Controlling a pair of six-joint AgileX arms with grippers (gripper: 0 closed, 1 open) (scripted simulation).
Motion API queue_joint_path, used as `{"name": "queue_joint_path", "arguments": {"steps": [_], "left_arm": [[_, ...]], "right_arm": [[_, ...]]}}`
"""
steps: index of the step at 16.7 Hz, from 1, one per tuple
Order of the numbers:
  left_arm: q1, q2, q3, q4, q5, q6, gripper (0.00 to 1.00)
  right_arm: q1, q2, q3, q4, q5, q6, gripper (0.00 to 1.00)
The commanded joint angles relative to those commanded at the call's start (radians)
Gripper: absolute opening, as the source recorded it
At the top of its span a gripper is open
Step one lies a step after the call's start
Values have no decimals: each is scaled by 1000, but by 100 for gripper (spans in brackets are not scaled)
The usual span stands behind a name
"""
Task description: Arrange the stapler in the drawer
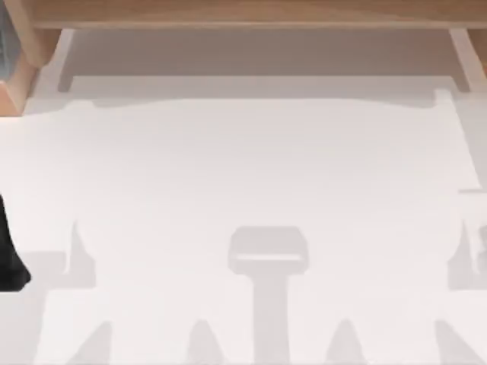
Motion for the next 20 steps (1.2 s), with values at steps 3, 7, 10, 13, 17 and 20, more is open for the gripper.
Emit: {"name": "queue_joint_path", "arguments": {"steps": [3,7,10,13,17,20], "left_arm": [[0,0,0,0,0,0,100],[0,0,0,0,0,0,100],[0,0,0,0,0,0,100],[0,0,0,0,0,0,100],[0,0,0,0,0,0,100],[0,0,0,0,0,0,100]], "right_arm": [[1,10,7,-6,-1,-1,100],[2,151,105,-90,-4,-2,100],[-3,359,237,-198,-3,1,100],[-7,607,397,-327,-1,4,100],[-14,946,628,-507,-1,12,100],[-21,1194,793,-640,-2,20,100]]}}
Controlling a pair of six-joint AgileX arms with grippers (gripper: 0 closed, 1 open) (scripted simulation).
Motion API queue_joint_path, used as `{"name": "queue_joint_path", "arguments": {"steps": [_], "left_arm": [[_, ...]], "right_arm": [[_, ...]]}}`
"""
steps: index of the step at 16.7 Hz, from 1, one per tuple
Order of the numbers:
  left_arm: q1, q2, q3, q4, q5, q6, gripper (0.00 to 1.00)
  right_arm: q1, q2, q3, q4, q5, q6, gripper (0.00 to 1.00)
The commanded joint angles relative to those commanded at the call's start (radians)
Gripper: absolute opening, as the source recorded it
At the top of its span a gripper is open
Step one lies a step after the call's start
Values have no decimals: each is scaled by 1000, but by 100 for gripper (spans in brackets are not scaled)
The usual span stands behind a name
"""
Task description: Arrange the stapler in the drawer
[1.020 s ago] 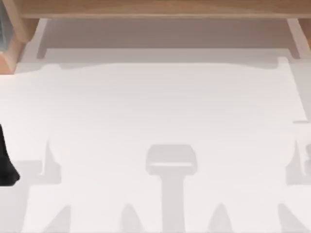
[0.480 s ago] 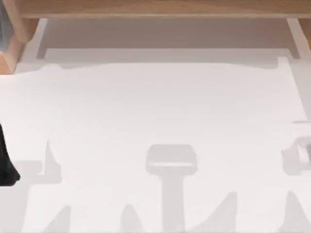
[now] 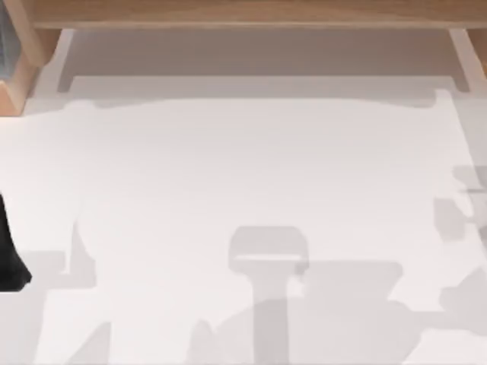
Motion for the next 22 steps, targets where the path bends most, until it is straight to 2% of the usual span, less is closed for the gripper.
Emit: {"name": "queue_joint_path", "arguments": {"steps": [6,11,18,22], "left_arm": [[0,0,0,0,0,0,100],[0,0,0,0,0,0,100],[0,0,0,0,0,0,100],[0,0,0,0,0,0,100]], "right_arm": [[-10,406,265,-219,-1,9,100],[-10,585,378,-314,0,9,100],[-7,593,381,-315,0,9,100],[-8,641,323,-205,1,10,100]]}}
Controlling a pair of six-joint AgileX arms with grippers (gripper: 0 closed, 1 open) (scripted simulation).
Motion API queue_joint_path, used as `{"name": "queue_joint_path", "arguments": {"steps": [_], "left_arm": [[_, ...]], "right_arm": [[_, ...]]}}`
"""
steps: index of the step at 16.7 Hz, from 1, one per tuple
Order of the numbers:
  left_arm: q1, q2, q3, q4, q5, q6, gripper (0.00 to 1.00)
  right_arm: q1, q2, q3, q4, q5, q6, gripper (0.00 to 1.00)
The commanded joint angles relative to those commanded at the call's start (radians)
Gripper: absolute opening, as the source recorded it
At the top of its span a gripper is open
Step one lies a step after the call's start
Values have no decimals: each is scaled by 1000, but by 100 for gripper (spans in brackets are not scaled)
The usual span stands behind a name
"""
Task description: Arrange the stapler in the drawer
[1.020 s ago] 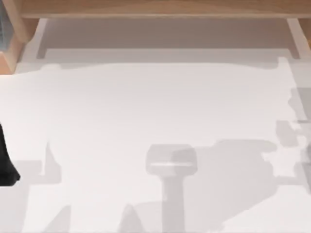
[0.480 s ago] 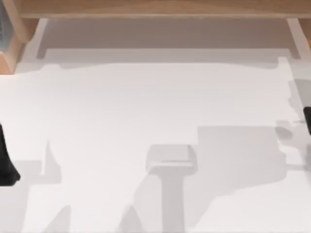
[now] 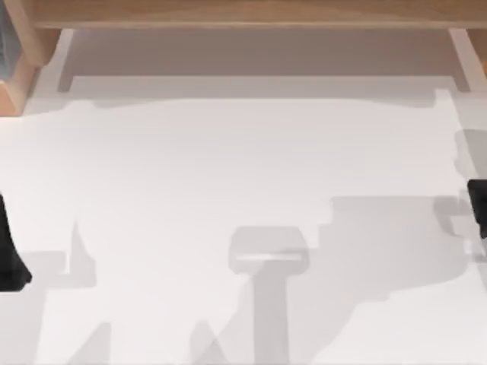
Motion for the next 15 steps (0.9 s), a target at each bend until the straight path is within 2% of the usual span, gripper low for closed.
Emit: {"name": "queue_joint_path", "arguments": {"steps": [3,7,15], "left_arm": [[0,0,0,0,0,0,100],[0,0,0,0,0,0,100],[0,0,0,0,0,0,100]], "right_arm": [[0,38,-42,75,0,1,100],[0,41,-44,79,0,1,100],[0,41,-44,79,0,1,40]]}}
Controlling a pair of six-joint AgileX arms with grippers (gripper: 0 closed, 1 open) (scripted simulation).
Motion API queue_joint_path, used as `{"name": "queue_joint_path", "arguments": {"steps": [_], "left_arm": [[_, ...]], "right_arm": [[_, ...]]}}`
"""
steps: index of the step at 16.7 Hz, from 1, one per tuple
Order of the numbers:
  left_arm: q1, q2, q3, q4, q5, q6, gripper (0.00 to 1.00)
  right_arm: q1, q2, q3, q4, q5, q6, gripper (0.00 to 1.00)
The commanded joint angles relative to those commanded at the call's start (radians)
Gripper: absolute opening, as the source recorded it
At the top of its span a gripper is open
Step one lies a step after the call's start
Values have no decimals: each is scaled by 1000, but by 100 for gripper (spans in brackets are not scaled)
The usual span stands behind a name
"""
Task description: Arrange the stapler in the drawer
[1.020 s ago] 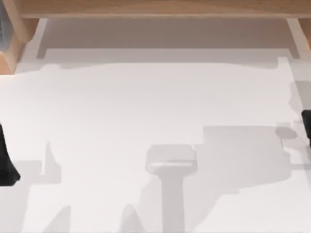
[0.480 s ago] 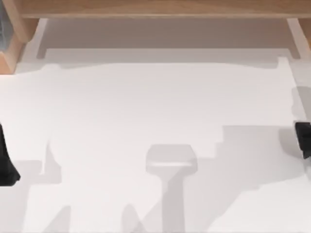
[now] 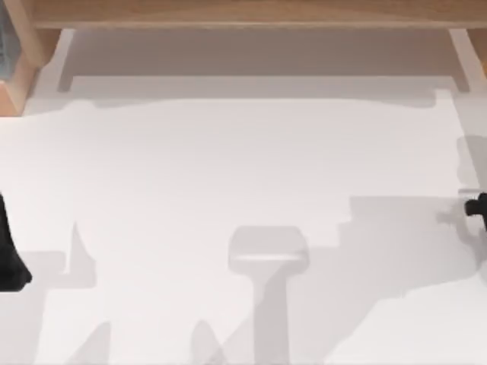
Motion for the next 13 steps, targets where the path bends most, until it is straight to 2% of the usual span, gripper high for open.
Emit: {"name": "queue_joint_path", "arguments": {"steps": [5,13], "left_arm": [[0,0,0,0,0,0,100],[0,0,0,0,0,0,100]], "right_arm": [[0,0,0,0,0,0,2],[0,0,0,0,0,0,0]]}}
